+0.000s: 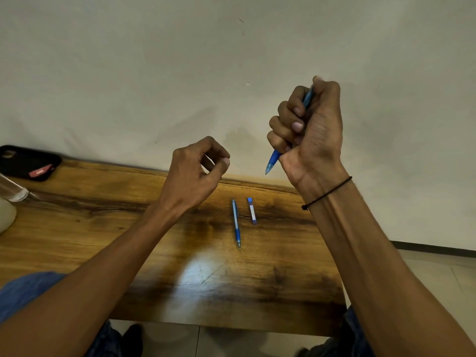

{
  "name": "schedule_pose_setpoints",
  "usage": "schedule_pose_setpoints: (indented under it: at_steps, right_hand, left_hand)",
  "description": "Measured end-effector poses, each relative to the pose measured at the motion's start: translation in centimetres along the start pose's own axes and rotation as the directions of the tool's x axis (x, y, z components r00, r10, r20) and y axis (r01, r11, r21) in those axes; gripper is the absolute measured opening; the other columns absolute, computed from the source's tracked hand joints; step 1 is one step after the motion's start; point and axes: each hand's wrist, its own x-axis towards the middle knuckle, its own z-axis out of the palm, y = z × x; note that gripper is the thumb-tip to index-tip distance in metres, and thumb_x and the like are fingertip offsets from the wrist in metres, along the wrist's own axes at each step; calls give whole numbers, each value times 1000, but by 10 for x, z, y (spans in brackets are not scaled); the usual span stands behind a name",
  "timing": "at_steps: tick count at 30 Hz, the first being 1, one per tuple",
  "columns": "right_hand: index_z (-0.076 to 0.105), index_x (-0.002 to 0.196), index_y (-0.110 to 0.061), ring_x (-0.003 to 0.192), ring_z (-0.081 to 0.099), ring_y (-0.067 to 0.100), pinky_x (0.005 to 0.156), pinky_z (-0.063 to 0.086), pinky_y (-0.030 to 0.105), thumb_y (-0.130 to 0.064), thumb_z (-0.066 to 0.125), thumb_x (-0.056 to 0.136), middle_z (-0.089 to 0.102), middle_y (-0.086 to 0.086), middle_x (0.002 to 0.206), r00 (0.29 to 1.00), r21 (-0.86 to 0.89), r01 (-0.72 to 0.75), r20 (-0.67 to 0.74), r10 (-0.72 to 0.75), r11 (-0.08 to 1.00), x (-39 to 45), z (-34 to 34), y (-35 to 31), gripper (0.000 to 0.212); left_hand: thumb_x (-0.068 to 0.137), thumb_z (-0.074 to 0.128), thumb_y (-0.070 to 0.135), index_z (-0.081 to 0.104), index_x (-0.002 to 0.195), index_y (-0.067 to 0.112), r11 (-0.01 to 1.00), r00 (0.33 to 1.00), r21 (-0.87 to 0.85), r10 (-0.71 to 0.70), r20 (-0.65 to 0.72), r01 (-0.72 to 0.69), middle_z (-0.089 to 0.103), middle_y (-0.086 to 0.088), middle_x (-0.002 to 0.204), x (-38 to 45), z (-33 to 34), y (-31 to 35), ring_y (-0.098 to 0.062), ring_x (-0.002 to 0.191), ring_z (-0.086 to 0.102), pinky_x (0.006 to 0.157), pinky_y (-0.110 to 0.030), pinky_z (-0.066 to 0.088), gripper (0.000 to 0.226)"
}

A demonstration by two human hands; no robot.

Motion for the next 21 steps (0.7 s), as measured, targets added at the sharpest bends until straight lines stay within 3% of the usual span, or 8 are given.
schedule_pose_setpoints:
  at_steps: [21]
  right_hand:
    - [32, 60, -17, 42, 12, 10, 43, 12, 23, -36, 31, 105, 21, -5, 47, 999, 130, -31, -13, 33, 991, 1, -1, -1, 50]
  left_hand:
    - [96, 69, 26, 70, 100, 25, 1000, 1000, 8, 0, 6, 0, 70, 20, 89, -1, 1, -2, -9, 76, 73, 64, -44, 65, 3]
